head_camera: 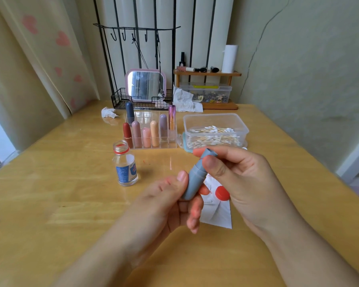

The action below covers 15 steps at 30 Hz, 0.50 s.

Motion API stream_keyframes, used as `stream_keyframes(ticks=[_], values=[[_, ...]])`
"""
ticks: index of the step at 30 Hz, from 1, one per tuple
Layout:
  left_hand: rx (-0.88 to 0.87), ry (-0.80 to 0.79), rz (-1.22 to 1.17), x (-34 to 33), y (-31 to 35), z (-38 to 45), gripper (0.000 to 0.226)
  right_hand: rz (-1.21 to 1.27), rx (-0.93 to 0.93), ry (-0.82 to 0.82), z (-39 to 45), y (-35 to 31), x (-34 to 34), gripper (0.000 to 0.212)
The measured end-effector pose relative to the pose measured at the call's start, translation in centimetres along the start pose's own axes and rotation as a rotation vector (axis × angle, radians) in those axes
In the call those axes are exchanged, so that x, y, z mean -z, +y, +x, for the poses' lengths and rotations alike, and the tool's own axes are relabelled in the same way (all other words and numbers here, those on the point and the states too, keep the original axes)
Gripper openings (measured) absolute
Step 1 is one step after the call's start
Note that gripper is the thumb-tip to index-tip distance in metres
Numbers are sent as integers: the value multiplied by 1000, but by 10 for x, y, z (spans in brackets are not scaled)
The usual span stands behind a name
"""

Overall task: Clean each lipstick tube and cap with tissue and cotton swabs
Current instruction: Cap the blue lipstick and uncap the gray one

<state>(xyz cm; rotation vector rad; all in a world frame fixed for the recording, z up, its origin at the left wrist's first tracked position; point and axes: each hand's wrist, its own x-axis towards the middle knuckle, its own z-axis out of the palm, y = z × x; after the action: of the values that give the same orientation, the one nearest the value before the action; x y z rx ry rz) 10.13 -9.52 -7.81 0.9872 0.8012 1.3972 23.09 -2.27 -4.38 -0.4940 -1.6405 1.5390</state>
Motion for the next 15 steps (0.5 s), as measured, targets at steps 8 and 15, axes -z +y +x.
stream_keyframes(ticks=[8, 15], values=[[-190, 112, 181, 7, -6, 2, 35, -20, 48, 37, -3, -7, -3, 18], [-186, -50, 220, 10, 3, -2, 26, 32, 98, -71, -9, -17, -8, 14]])
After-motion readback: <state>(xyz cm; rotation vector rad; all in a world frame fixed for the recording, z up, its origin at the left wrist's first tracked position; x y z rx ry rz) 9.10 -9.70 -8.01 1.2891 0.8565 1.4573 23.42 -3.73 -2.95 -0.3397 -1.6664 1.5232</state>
